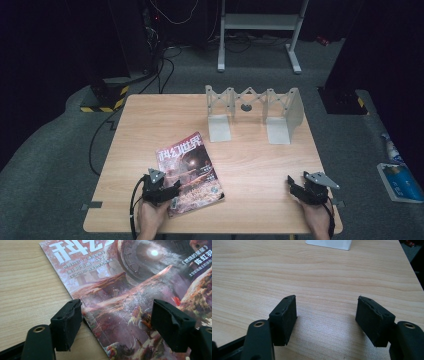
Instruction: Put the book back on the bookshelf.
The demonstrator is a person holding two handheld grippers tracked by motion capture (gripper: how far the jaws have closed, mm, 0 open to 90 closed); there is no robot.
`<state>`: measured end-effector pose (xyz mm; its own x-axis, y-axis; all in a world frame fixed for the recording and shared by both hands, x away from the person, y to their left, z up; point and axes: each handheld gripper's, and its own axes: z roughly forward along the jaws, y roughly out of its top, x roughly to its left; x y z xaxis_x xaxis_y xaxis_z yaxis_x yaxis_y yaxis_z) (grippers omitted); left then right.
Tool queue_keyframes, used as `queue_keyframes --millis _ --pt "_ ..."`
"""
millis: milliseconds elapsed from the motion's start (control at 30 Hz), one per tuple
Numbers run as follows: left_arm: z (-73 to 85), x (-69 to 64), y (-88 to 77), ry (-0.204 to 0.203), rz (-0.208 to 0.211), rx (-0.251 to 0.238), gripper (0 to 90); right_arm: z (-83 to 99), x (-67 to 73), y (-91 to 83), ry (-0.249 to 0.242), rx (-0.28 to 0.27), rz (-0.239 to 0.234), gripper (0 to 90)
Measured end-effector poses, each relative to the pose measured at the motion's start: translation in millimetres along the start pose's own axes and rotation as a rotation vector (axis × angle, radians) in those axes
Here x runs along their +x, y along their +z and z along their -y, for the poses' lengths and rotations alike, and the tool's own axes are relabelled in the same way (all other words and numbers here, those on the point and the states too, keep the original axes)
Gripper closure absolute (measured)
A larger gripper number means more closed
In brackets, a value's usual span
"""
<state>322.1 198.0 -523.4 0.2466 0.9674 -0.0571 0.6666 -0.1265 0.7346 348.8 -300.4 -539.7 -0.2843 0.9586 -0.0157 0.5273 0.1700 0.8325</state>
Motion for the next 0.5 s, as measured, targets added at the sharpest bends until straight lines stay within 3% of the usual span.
queue_keyframes --millis 500 --pt "4.0 -9.0 -4.5 0.016 0.021 0.006 25.0 0.2 0.2 -0.2 0.000 -0.001 0.001 32.9"
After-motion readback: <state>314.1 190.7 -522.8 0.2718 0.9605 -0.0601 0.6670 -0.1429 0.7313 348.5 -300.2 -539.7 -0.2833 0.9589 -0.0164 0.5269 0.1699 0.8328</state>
